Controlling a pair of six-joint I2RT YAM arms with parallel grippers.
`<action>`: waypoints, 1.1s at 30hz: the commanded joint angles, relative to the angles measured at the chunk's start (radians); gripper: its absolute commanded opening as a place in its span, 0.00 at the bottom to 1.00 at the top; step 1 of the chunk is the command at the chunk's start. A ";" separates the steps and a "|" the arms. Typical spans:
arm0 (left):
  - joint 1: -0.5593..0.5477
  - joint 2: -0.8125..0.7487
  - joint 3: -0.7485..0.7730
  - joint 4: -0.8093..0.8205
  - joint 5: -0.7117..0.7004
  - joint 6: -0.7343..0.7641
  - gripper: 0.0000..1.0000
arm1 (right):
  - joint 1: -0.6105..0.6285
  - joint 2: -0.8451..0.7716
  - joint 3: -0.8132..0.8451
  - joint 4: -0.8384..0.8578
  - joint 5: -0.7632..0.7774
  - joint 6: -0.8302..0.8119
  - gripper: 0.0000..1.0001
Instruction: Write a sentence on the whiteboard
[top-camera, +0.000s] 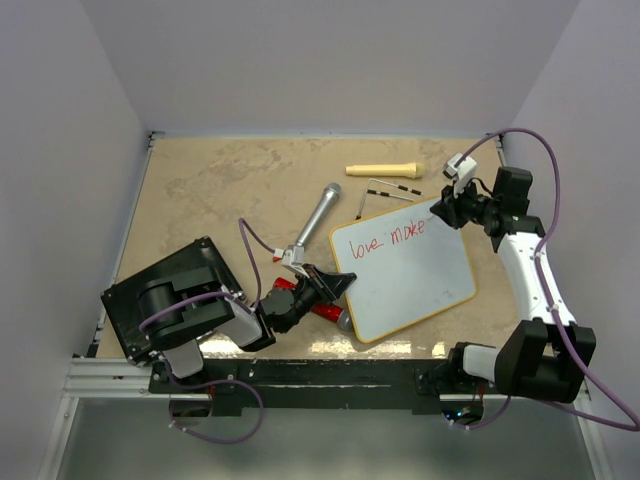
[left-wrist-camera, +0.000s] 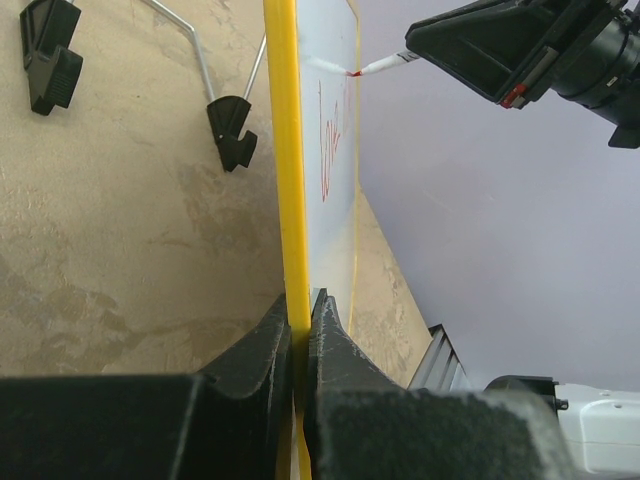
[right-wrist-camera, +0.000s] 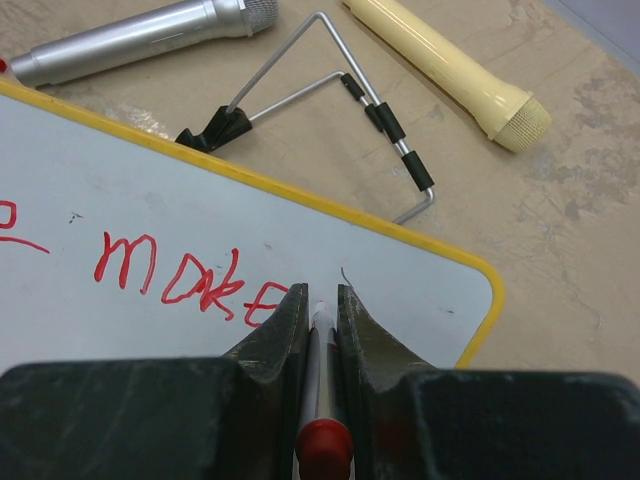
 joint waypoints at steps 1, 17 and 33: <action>-0.008 0.024 -0.019 0.063 0.035 0.181 0.00 | -0.001 0.012 -0.002 0.026 -0.013 0.000 0.00; -0.008 0.023 -0.020 0.062 0.031 0.182 0.00 | -0.002 0.024 0.012 -0.065 -0.099 -0.066 0.00; -0.008 0.023 -0.023 0.065 0.029 0.180 0.00 | -0.002 0.000 -0.016 -0.079 0.007 -0.076 0.00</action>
